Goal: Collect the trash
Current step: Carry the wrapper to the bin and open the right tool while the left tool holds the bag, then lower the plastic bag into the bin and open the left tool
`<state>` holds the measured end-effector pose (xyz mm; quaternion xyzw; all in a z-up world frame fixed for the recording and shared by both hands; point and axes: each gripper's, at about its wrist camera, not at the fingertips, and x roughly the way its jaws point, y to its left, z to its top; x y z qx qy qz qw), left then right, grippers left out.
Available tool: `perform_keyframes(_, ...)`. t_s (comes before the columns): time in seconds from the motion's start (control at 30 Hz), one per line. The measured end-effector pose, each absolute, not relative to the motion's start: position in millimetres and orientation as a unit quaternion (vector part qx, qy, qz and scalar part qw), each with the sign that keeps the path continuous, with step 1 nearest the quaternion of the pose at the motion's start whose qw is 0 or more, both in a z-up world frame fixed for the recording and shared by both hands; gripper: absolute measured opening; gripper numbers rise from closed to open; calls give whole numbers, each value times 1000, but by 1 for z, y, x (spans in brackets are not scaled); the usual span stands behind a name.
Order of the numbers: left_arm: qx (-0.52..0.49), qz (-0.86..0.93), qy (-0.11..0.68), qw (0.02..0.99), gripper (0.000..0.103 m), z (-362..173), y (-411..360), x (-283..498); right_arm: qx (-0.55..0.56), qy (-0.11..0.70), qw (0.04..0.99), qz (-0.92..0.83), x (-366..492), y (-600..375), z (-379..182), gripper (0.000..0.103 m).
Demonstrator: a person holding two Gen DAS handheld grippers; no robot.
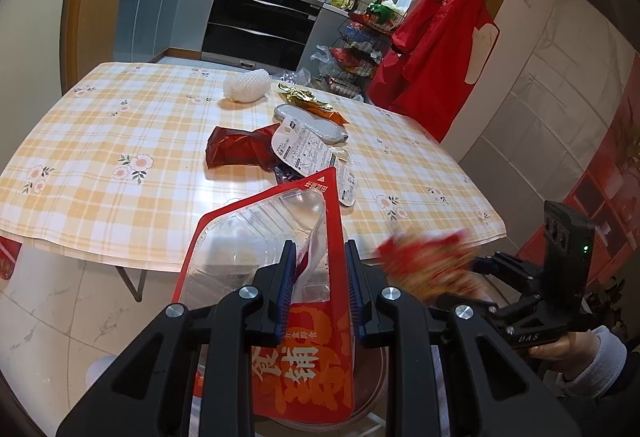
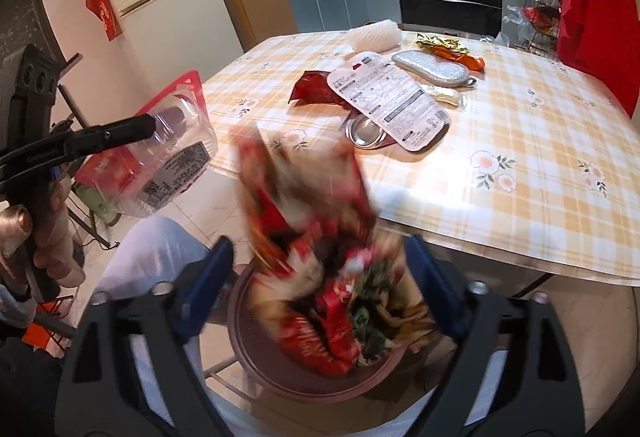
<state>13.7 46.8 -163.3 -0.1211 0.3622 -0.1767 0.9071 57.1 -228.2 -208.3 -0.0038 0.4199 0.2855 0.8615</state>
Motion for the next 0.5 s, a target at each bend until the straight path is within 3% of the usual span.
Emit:
perform_keyframes(0.27,-118,-184,360,907,24,-159,40,12,-8,402,884,240,63,-243,-195,97)
perform_keyframes(0.5,-111,-198,359,905,24,-154,29,10,-10,360,913,192,66,-265,-172,97)
